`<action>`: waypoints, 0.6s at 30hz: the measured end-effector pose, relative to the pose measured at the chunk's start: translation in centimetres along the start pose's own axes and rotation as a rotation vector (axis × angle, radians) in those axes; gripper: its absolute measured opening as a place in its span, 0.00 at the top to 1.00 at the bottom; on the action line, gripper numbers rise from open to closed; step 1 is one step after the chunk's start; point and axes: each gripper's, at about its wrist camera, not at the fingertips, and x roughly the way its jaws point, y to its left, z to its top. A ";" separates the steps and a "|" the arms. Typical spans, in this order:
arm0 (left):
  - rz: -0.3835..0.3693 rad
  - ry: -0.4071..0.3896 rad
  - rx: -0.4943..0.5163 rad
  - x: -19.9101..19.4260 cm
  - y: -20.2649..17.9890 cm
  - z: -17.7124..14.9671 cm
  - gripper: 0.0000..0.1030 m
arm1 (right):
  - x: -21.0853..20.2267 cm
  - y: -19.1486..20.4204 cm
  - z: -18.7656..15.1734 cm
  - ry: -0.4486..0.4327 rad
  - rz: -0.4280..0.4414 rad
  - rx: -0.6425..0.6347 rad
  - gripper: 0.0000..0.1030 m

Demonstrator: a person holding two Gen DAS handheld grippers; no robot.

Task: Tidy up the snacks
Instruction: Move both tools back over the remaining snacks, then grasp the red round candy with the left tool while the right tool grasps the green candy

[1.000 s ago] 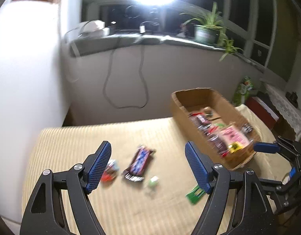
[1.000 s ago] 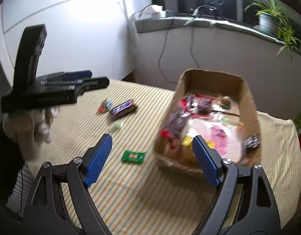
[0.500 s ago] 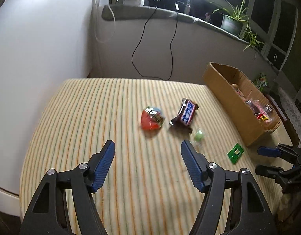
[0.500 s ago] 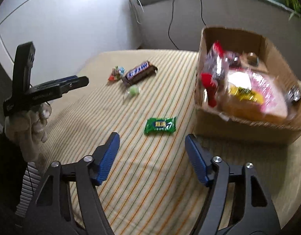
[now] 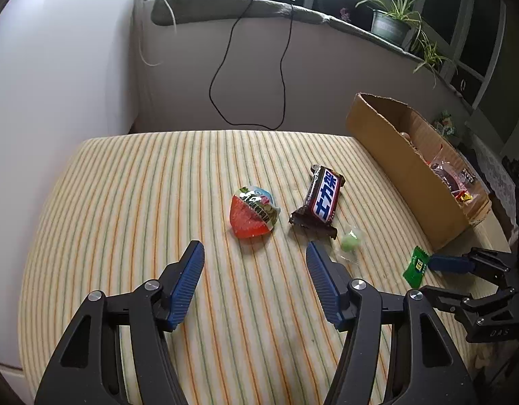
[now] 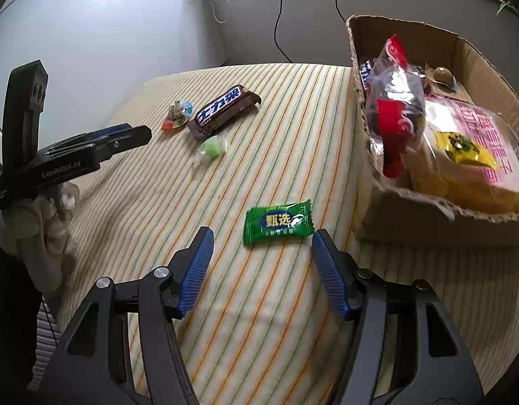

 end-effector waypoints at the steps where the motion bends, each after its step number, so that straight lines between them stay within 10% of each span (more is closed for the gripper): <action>1: -0.001 0.002 0.007 0.2 0.0 0.1 0.40 | 0.2 0.1 0.2 -0.002 -0.004 0.005 0.38; 18: 0.038 0.043 0.111 3.7 -0.4 2.0 0.52 | 3.4 4.6 2.4 -0.017 -0.100 -0.133 0.50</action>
